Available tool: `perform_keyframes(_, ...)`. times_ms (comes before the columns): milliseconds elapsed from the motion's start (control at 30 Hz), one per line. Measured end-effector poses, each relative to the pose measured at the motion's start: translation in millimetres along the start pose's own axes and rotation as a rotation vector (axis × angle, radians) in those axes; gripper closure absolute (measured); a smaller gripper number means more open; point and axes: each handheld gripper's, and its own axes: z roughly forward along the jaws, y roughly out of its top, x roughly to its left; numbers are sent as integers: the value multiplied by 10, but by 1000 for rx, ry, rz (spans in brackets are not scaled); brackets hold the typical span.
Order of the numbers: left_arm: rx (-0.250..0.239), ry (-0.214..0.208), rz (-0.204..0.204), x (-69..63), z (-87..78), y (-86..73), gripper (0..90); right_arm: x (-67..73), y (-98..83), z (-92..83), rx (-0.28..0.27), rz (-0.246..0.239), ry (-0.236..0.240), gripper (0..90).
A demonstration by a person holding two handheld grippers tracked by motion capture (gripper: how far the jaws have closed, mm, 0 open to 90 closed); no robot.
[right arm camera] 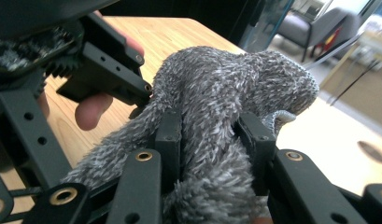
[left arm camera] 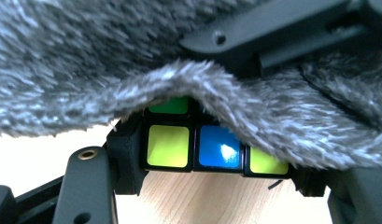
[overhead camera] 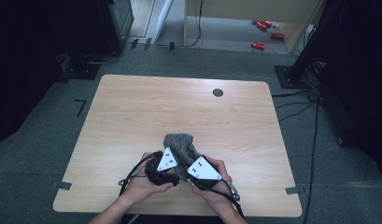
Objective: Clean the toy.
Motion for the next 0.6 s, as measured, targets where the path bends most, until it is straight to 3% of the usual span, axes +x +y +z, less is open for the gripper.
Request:
perform_keyframes(67, -10, 6, 3, -4, -9, 2, 352, 16, 8, 0, -3, -20, -9, 663)
perform_keyframes(200, -18, 13, 16, -9, -26, 16, 352, -112, 7, -23, -23, 50, 7, 673)
perform_keyframes(267, -16, 17, 24, -12, -18, 11, 352, -138, 6, -35, -20, 62, -1, 677)
perform_keyframes(367, -26, 11, 18, -19, -29, 23, 352, -70, 22, -44, -19, 37, 2, 656)
perform_keyframes(467, -56, -34, -5, 30, -57, 6, 352, 55, 61, -45, -21, -77, -54, 646)
perform_keyframes(533, -79, -57, -28, 68, -79, -4, 352, 11, 77, -55, -27, -37, -46, 679)
perform_keyframes(600, -95, -60, -30, 83, -92, -10, 352, -121, 67, -70, -56, 71, -2, 706)
